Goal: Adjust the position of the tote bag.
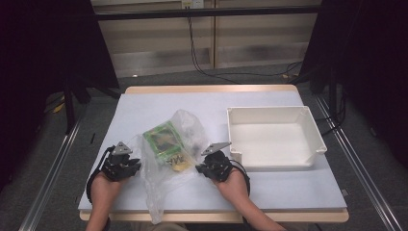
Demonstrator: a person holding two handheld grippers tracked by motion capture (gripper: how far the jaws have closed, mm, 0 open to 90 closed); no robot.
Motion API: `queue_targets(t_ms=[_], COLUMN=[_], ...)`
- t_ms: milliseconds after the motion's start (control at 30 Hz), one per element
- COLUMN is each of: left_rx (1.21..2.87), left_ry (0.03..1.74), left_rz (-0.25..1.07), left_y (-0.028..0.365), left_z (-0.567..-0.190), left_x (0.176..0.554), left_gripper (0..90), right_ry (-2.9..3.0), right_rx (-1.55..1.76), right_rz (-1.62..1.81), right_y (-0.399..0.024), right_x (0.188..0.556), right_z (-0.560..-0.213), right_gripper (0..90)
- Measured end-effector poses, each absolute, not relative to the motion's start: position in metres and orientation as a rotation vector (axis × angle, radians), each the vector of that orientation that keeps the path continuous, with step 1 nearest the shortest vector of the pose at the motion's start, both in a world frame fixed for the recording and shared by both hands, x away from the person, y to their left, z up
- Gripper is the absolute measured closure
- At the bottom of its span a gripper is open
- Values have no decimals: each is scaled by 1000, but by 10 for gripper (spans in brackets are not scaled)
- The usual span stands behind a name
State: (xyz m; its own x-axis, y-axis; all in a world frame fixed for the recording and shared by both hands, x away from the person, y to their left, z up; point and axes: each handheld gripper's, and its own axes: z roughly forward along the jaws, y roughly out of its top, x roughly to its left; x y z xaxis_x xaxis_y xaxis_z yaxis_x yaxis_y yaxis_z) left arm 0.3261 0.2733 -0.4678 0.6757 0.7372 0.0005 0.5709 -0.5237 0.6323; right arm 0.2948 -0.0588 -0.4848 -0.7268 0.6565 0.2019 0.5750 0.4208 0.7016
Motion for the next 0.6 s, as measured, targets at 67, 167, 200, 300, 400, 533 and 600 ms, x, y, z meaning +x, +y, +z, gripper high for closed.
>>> queue_targets(t_ms=[67,167,200,300,400,533,600], left_rx=[2282,2253,2260,2253,2256,2251,2253], left_ry=[1009,1023,1021,1009,1003,1000,1002], left_rz=[369,385,380,380,376,375,377], left_y=[274,273,274,275,275,276,276], left_z=[-468,-470,-469,-469,-469,-468,-467], left_x=[329,336,337,338,337,336,335], left_gripper=[724,727,728,729,728,726,726], right_ry=[2582,2613,2610,2572,2497,2423,2363], right_rx=[1087,1070,1048,1042,1036,1033,1023], right_rz=[1207,1224,1222,1215,1214,1267,1257], right_y=[-55,-50,-49,-52,-60,-71,-76], right_x=[289,281,279,275,273,274,280], right_z=[-484,-482,-480,-475,-463,-448,-435], right_gripper=[896,890,863,747,598,486,418])
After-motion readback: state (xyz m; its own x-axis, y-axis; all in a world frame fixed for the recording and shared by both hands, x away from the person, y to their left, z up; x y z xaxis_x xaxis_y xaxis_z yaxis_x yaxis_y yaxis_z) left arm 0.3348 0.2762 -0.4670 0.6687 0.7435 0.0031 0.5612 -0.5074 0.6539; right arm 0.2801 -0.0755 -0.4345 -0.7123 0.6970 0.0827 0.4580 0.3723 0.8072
